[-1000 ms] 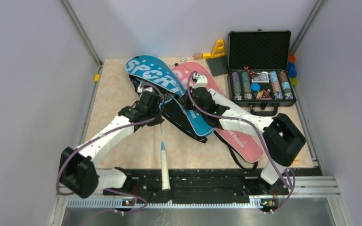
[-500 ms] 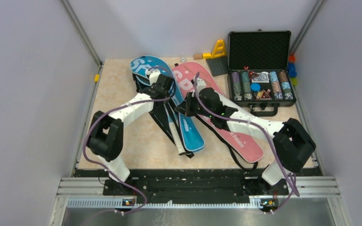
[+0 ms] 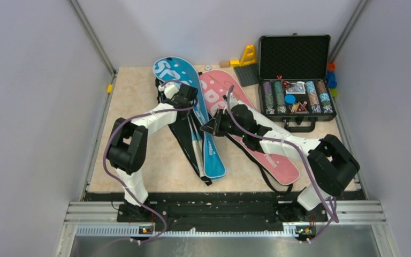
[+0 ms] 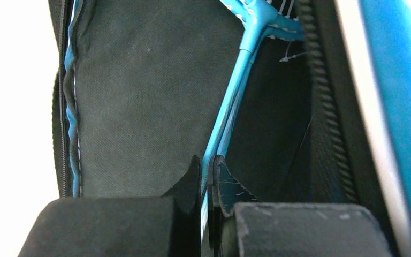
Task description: Pack up the badminton gear
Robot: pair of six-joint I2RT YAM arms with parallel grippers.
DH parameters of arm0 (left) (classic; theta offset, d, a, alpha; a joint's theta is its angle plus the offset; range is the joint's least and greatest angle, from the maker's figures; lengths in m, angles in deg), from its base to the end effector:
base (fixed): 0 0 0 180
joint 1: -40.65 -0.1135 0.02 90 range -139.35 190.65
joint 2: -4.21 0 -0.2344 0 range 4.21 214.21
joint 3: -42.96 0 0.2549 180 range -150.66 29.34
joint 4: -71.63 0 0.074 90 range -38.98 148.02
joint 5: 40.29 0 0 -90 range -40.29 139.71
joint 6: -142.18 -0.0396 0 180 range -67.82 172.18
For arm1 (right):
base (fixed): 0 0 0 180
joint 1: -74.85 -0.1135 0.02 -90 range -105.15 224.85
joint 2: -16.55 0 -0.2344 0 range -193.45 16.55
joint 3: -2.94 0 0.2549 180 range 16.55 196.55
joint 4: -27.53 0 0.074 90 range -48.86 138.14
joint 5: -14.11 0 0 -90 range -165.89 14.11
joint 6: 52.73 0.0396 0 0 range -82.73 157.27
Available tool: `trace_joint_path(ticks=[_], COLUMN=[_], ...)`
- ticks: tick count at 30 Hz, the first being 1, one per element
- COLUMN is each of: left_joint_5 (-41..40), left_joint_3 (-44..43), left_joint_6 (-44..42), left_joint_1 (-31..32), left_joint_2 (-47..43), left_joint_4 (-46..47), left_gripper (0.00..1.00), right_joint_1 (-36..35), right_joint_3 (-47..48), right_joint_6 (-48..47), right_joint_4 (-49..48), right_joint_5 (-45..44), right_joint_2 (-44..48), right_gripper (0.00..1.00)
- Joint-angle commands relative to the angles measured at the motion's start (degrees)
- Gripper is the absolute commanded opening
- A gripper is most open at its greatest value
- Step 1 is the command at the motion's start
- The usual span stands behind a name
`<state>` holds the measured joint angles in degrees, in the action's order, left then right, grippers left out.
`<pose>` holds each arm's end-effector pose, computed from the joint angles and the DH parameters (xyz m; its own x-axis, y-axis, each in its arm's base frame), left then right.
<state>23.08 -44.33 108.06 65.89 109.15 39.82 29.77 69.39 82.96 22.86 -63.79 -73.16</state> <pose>0.3643 -0.1521 0.1796 -0.4830 -0.5905 -0.6466 -0.5031 0.7915 -0.3470 0.2482 0.2607 0.2113 -0.7531 0.2357 -0.6143 -0.4206 0.5455 0.7249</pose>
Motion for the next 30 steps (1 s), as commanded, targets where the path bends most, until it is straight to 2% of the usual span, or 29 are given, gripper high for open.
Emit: trace_joint_path(ticks=[1,6,10,12,16,17,22,25,28,30], left_joint_5=[-7.4,-7.1,-6.6,-4.6,-1.4,-0.5,8.0,12.1,8.5,3.4], left_joint_3=[-5.1,-7.2,-4.9,-2.3,1.3,2.6,9.4,14.4,19.0,21.2], left_joint_6=[16.8,27.2,34.0,30.6,23.4,20.2,5.8,-0.3,-3.0,-3.9], left_joint_1=[-2.9,-2.4,-2.1,-2.0,-2.0,-2.0,-1.9,-1.8,-1.6,-1.8], left_joint_2=[3.7,6.3,7.7,7.6,3.7,2.3,-7.4,-15.0,-22.5,-26.6], left_joint_4=[8.0,4.8,3.0,7.4,7.9,8.4,5.7,4.7,1.5,-2.3], left_gripper=[0.0,0.0,0.0,0.0,0.0,0.04,0.35,0.43,0.54,0.59], right_joint_1=[-2.2,-2.4,-2.3,-2.3,-1.2,-0.8,-0.2,-0.2,-0.2,-0.2], right_joint_3=[-1.4,-3.0,-2.8,-2.1,-0.8,-0.3,2.3,2.9,3.6,3.9], right_joint_6=[5.8,8.7,9.3,8.5,5.4,3.6,-3.8,-6.1,-7.8,-10.4], right_joint_4=[-4.0,-7.3,-8.0,-6.2,-0.5,1.7,12.3,14.1,15.6,16.6], right_joint_5=[14.8,16.2,16.5,15.5,11.4,10.1,-0.5,-2.3,-3.4,-3.1], right_joint_2=[0.4,-1.8,-2.1,-1.8,-1.0,-0.9,0.1,-0.1,-0.5,-0.7], right_gripper=[0.0,0.0,0.0,0.0,0.0,0.0,0.02,0.02,0.03,0.06])
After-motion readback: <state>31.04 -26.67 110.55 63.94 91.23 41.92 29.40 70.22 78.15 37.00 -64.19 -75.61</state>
